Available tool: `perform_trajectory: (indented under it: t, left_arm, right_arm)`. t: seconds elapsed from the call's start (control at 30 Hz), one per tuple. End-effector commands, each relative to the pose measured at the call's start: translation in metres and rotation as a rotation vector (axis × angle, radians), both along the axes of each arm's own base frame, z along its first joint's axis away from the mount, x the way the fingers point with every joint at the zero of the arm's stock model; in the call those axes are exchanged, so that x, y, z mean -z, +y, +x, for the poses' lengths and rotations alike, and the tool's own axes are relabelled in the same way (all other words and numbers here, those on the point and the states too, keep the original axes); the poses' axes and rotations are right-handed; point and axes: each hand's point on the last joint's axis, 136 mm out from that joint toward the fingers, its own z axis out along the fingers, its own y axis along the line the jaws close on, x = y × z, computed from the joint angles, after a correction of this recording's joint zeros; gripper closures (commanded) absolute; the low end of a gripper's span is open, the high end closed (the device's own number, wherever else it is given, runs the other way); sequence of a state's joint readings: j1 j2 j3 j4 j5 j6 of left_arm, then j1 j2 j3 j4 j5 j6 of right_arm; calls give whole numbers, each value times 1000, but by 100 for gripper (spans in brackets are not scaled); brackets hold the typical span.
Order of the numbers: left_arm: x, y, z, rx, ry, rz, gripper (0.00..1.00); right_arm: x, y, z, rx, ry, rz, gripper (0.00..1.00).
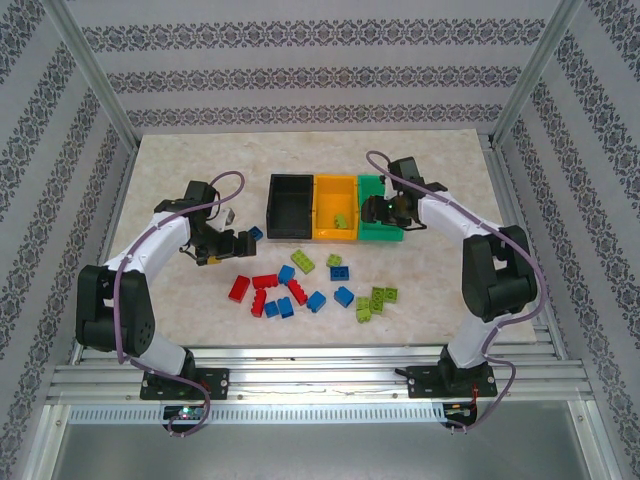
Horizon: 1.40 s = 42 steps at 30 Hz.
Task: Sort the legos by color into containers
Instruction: Move the container to the top-center of the table, then pick up the lego from the center of the table.
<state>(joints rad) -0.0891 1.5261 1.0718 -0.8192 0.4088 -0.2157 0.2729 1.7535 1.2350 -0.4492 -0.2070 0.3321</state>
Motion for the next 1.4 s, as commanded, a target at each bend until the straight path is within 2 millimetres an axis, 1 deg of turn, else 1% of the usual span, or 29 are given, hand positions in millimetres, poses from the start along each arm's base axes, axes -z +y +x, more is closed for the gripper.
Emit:
perform_trajectory:
  t: [0.0,0.1,0.2,0.3,0.37,0.43,0.53,0.67,0.8,0.93,1.0,1.07,1.17,1.27,1.37]
  left_arm:
    - [-6,8,-4,-5,-13,22,7]
    - [-8,10,-3,-8,-22,29,6]
    - [-10,9,2,-11,-31,16,6]
    - [-12,4,4,-13,-35,-12,7]
    - [-12,2,4,-12,-35,-30,6]
    - [-12,3,2,-11,-33,-23,6]
    - [-12,4,0,-13,-38,-15,6]
    - [-12,5,-3,-15,-38,-13,6]
    - [-12,4,-3,-15,-37,-16,6]
    - [-13,4,-1,-13,-39,-20,6]
    - [-14,4,-1,-13,-42,-21,6]
    - [-14,3,-1,-13,-43,-23,6]
    - [-13,3,-2,-13,-39,-24,6]
    - [-13,3,-2,-12,-40,-25,6]
    - [-13,3,-3,-14,-43,-25,6]
  right_arm:
    - [-26,22,-27,-99,-18,-2,39]
    - [-26,37,-54,-134,-5,-8,38]
    - [-13,56,-75,-159,35,27,38]
    - [5,78,-86,-197,64,17,38]
    - [17,93,-90,-235,87,-14,38]
    - [27,102,-92,-263,102,-57,38]
    - [44,108,-91,-288,130,-118,38]
    - [62,107,-91,-324,156,-220,38]
    - [73,108,-93,-341,172,-263,39]
    - [81,104,-91,-332,176,-297,39]
    - [81,103,-89,-323,173,-315,38]
    - [74,106,-86,-323,149,-310,38]
    - [58,112,-83,-331,114,-290,38]
    - [44,113,-82,-341,85,-294,38]
    - [40,108,-80,-335,78,-315,38]
